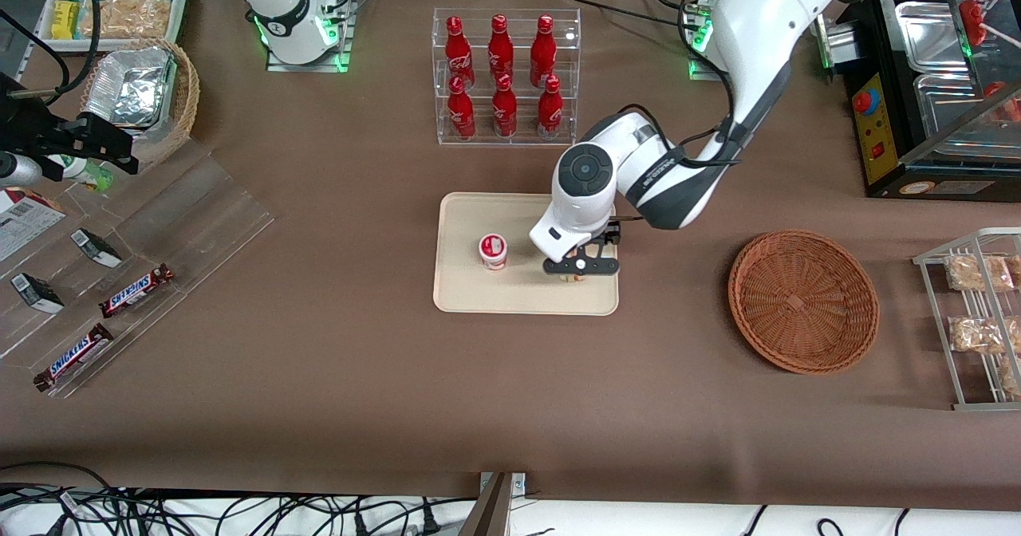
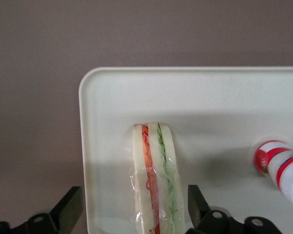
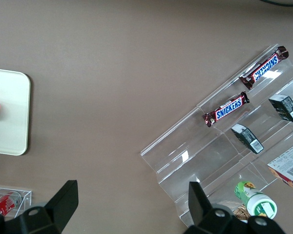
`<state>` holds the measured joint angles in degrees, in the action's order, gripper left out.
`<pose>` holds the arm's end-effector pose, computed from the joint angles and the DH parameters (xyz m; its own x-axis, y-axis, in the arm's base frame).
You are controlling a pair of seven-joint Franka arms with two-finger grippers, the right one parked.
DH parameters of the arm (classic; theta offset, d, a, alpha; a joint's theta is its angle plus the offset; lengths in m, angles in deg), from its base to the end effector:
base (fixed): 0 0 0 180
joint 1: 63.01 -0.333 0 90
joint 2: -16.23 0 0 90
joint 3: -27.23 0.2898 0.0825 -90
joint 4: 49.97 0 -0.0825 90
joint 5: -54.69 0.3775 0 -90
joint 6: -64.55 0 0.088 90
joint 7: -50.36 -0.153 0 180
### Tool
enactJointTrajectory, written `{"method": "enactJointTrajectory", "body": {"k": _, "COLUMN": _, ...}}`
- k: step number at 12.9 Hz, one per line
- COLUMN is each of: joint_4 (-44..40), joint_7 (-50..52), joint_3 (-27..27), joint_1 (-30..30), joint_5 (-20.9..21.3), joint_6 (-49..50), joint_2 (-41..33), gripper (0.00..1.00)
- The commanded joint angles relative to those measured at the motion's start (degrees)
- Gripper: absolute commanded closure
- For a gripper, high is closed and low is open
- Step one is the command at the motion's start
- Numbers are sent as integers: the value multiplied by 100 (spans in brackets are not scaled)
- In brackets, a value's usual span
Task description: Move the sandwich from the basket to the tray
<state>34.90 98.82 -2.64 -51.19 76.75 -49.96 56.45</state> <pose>0.5549 -0.3886 0.2304 0.9982 0.0327 -0.0506 0.0293 -0.9973 -0.0668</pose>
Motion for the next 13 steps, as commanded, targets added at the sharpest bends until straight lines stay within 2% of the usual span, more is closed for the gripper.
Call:
{"method": "enactJointTrajectory", "body": {"k": 1, "joint_4": -803, "joint_7": 67, "joint_3": 17, "joint_1": -91, "joint_5": -184, "joint_6": 700, "joint_2": 13, "gripper": 0}}
{"method": "enactJointTrajectory", "body": {"k": 3, "joint_4": -1164, "joint_7": 58, "joint_3": -18, "joint_1": -477, "joint_5": -185, "joint_6": 1157, "joint_2": -14, "gripper": 0}}
{"method": "enactJointTrajectory", "body": {"k": 6, "joint_4": -1201, "joint_7": 49, "joint_3": -27, "joint_1": -917, "joint_5": -202, "joint_6": 1379, "joint_2": -460, "gripper": 0}}
{"method": "enactJointTrajectory", "body": {"k": 10, "joint_4": -1201, "joint_7": -73, "joint_3": -71, "joint_1": -1489, "joint_5": -456, "joint_6": 1659, "joint_2": -734, "gripper": 0}}
{"method": "enactJointTrajectory", "body": {"k": 13, "joint_4": -1192, "joint_7": -695, "joint_3": -27, "joint_1": -1814, "joint_5": -772, "joint_6": 1721, "joint_2": -980, "gripper": 0}}
